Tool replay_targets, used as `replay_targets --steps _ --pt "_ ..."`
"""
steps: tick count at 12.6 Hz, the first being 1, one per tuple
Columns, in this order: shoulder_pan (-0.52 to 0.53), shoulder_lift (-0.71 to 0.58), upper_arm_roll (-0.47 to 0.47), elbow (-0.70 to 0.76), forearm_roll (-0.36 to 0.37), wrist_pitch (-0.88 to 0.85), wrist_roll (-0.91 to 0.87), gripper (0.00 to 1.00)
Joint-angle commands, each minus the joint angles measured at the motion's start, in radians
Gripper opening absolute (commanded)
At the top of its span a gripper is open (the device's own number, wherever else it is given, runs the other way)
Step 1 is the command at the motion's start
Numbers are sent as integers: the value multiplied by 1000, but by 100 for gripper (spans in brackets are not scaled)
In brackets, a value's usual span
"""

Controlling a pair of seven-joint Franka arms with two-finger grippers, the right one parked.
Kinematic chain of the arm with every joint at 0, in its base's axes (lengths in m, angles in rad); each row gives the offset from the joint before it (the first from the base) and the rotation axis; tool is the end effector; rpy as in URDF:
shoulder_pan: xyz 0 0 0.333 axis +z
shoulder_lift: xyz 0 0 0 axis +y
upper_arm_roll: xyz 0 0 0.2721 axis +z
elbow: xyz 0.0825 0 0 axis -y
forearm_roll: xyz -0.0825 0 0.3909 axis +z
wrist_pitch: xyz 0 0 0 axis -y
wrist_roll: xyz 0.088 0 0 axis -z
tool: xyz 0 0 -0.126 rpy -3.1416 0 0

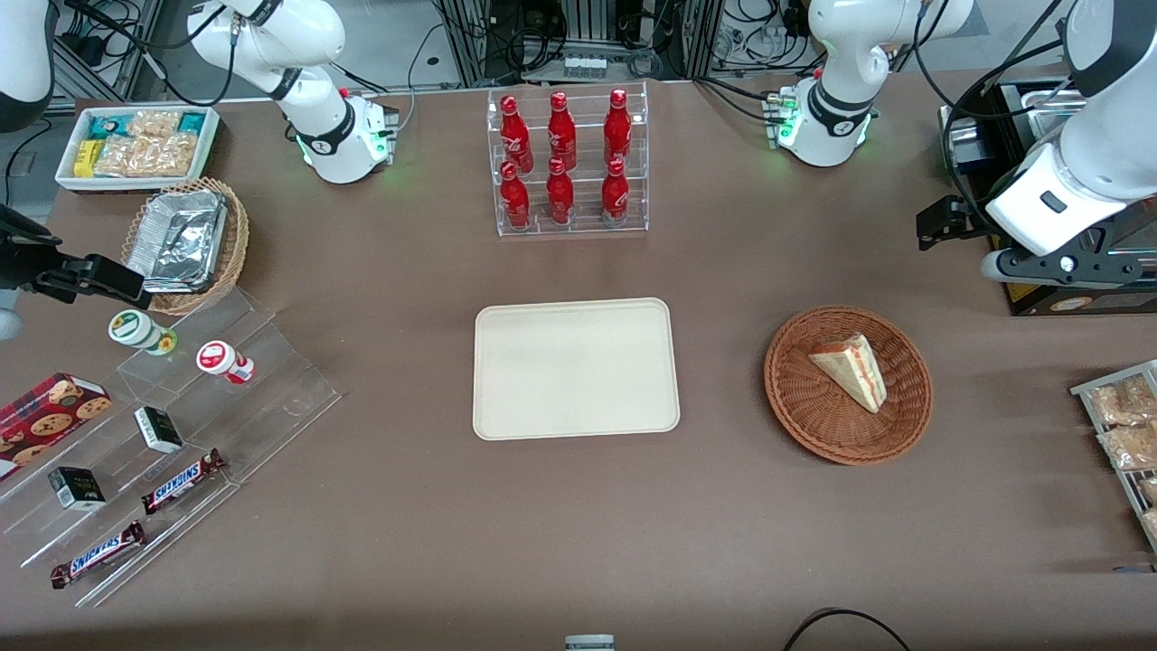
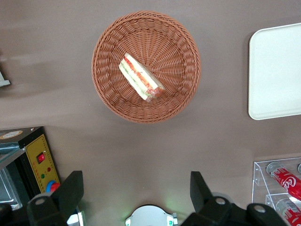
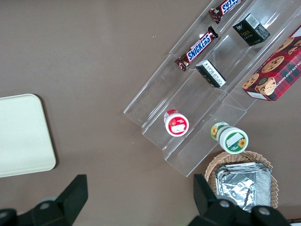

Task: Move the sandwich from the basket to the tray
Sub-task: 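Move the left gripper over the wrapped sandwich in the basket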

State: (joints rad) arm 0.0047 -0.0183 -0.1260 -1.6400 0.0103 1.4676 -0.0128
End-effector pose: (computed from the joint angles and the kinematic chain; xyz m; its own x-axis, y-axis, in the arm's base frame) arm 0.5359 -0.0644 0.5310 0.9825 -0.1054 -0.1535 -0.1089 -0.9939 -0.0145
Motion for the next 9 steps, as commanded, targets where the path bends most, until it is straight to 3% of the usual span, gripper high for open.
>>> replay_targets --steps 1,5,9 --pt "-9 -9 2 -12 11 14 -1 100" --pt "-9 6 0 -30 11 46 -2 100" --pt "-11 18 -3 -170 10 149 -2 100"
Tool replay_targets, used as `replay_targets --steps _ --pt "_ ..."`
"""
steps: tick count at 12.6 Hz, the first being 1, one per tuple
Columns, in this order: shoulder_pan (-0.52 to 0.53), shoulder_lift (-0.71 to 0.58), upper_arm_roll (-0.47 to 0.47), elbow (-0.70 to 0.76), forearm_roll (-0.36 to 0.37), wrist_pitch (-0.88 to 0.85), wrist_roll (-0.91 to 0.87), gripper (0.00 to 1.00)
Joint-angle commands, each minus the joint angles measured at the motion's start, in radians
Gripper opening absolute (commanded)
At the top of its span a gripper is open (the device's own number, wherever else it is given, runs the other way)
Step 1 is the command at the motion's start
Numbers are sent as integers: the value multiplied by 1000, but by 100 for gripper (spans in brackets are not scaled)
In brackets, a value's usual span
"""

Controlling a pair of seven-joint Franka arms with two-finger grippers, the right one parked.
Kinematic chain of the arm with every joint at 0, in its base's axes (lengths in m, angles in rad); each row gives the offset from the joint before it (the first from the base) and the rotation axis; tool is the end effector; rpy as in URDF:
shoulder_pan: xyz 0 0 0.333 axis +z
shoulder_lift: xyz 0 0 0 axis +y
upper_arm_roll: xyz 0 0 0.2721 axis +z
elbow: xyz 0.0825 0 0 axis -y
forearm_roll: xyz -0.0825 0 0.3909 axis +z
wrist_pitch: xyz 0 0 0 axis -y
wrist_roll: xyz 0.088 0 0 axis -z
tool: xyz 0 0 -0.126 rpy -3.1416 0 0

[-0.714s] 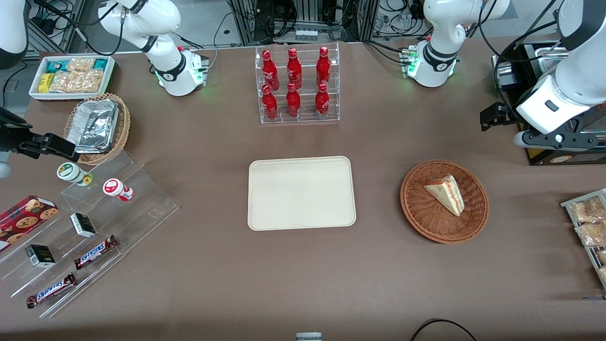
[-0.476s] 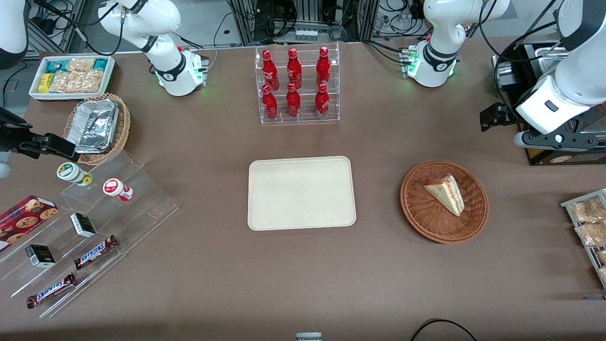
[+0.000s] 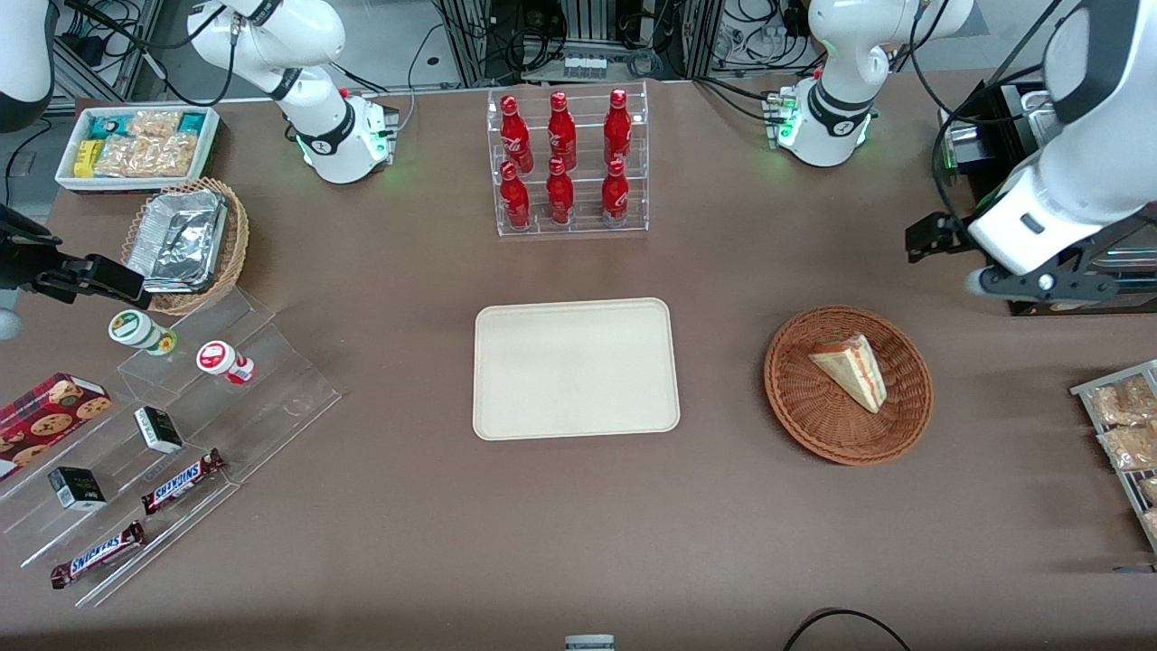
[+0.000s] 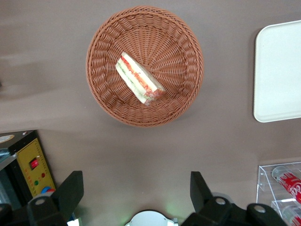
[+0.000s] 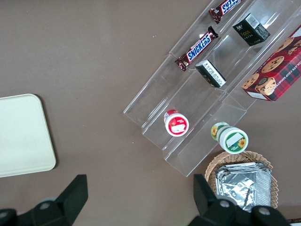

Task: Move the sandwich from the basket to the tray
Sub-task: 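Move the left gripper over the wrapped sandwich in the basket, then lower the open left gripper around the wrapped sandwich in the basket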

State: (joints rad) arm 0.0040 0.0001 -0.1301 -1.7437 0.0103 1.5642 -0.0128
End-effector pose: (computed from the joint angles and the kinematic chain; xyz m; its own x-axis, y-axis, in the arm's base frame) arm 0.5417 -0.0674 0.4794 0.9777 -0.1110 -0.1785 -0.1150 -0.9933 -0.0124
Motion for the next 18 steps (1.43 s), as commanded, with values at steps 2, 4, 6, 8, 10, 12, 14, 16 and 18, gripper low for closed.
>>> replay_targets --steps 2,4,6,8,10,12,14,16,18 --pt "-13 44 -9 -101 11 103 -2 100" --pt "-16 96 -9 -134 11 170 -2 100" --pt "-27 123 -9 -193 11 256 -2 100" --pt "-27 150 -9 -233 13 318 -4 100" --pt "-26 179 -5 -252 13 370 -6 100" --pt "-19 179 1 -293 13 431 -9 100" --pt "-18 181 1 -304 13 458 -103 100" --pt "-21 182 1 -306 14 481 -259 100" --pt "-19 184 3 -307 14 510 -390 100"
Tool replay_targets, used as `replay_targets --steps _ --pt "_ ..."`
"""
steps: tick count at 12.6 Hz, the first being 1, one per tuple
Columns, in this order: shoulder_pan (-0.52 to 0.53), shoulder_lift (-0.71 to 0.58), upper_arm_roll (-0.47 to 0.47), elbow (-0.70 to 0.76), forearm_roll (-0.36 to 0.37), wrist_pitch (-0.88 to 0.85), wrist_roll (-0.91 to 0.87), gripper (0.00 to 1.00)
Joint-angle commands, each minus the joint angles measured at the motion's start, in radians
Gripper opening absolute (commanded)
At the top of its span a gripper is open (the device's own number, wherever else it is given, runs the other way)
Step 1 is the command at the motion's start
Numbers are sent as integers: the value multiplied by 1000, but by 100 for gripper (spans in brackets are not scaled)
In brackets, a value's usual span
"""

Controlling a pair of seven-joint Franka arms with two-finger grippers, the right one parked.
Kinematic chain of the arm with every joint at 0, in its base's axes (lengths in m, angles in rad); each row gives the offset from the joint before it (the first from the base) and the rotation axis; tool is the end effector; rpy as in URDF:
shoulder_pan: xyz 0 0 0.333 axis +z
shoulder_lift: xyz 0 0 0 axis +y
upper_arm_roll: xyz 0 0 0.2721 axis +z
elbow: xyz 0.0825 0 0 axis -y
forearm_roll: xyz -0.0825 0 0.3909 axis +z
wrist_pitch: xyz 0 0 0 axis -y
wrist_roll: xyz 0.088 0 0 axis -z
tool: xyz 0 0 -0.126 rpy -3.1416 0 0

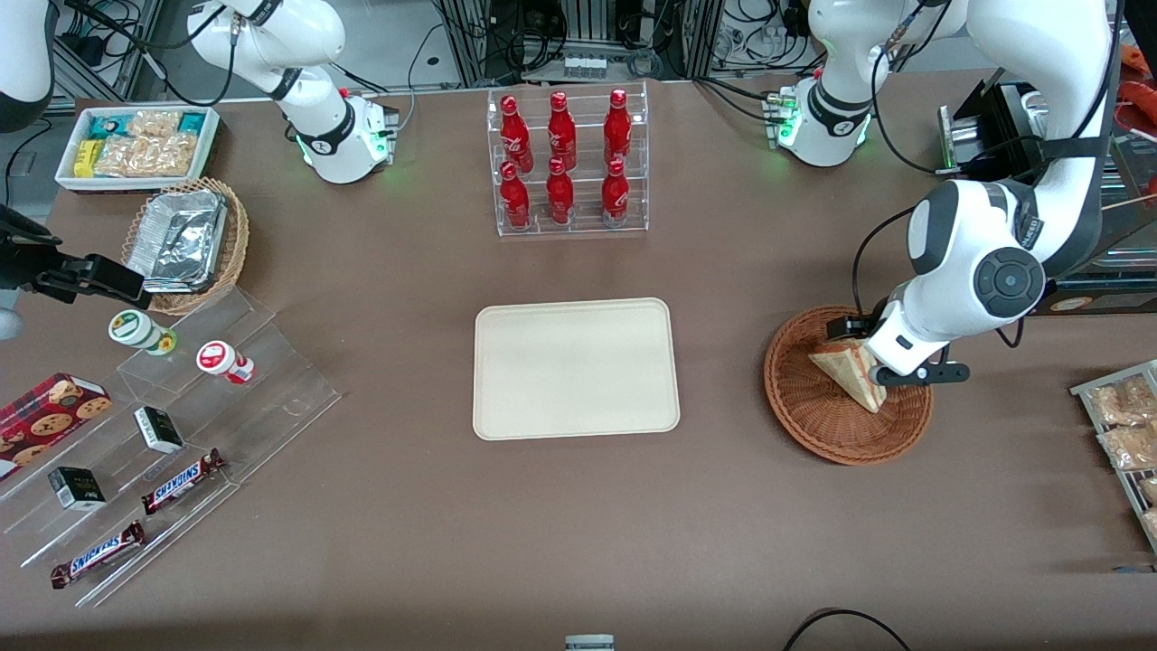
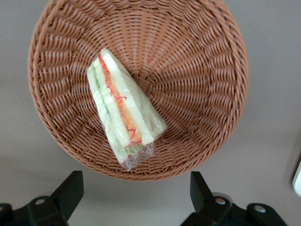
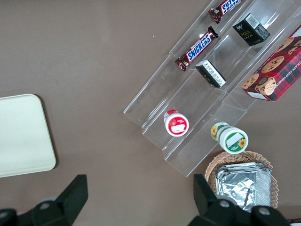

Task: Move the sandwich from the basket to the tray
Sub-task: 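Lower the open left gripper around the wrapped sandwich in the basket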

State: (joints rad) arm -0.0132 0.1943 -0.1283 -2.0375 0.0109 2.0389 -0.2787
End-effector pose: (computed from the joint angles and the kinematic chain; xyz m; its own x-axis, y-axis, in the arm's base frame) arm 0.5495 -0.0777 0.2695 0.9734 0.1321 -0.1871 0.1275 -0.9912 -0.0368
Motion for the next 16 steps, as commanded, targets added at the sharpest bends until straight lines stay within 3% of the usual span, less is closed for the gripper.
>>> replay_targets --steps 1,5,12,16 --pt "-1 -12 1 -27 14 67 -211 100" --pt "16 -50 1 -158 12 279 -538 100" --pt "22 -36 9 -178 12 290 -554 100" --pt "21 -26 9 -239 12 381 -592 100"
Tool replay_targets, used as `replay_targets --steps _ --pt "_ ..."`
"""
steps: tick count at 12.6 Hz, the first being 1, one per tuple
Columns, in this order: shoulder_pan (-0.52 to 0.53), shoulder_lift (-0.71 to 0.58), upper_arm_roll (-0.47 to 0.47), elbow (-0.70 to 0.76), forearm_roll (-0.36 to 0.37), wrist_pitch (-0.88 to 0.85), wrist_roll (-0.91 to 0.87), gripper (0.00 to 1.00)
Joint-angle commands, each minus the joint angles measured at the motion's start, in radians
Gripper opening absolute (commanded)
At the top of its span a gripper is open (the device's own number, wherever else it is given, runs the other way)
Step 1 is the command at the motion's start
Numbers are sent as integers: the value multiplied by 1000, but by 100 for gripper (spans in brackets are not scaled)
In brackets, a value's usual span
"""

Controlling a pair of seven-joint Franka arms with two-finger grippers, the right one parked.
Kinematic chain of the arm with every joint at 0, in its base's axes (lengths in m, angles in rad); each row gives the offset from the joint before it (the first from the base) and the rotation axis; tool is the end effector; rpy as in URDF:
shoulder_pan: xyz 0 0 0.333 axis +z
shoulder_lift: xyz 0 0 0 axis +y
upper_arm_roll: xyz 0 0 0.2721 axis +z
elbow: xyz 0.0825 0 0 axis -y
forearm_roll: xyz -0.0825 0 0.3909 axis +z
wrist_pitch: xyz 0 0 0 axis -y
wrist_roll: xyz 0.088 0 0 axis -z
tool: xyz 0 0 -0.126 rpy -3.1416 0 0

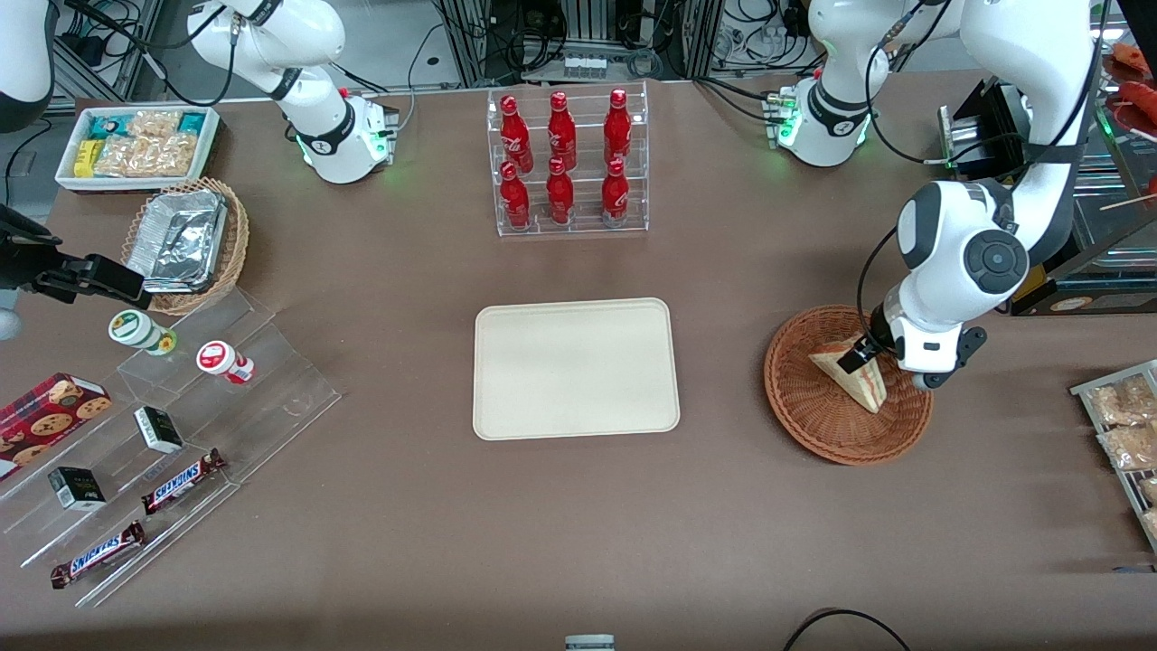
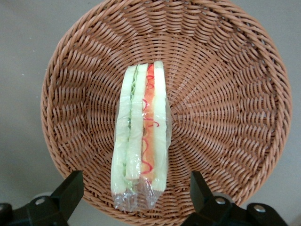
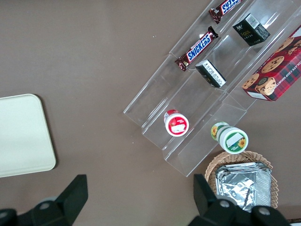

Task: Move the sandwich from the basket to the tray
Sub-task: 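Lower the open left gripper around the wrapped sandwich in the basket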

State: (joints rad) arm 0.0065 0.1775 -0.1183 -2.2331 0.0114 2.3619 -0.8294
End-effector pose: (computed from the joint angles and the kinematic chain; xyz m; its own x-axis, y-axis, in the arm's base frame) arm 0.5301 -0.0606 0.2208 0.7569 0.6522 -0.0417 0.6517 -0.7580 -0.0260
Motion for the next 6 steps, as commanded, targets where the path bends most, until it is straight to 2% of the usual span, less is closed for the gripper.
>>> replay_targets --steps 1,6 --pt "1 2 -1 -54 12 86 -57 100" --pt "1 66 -1 -85 12 213 -68 100"
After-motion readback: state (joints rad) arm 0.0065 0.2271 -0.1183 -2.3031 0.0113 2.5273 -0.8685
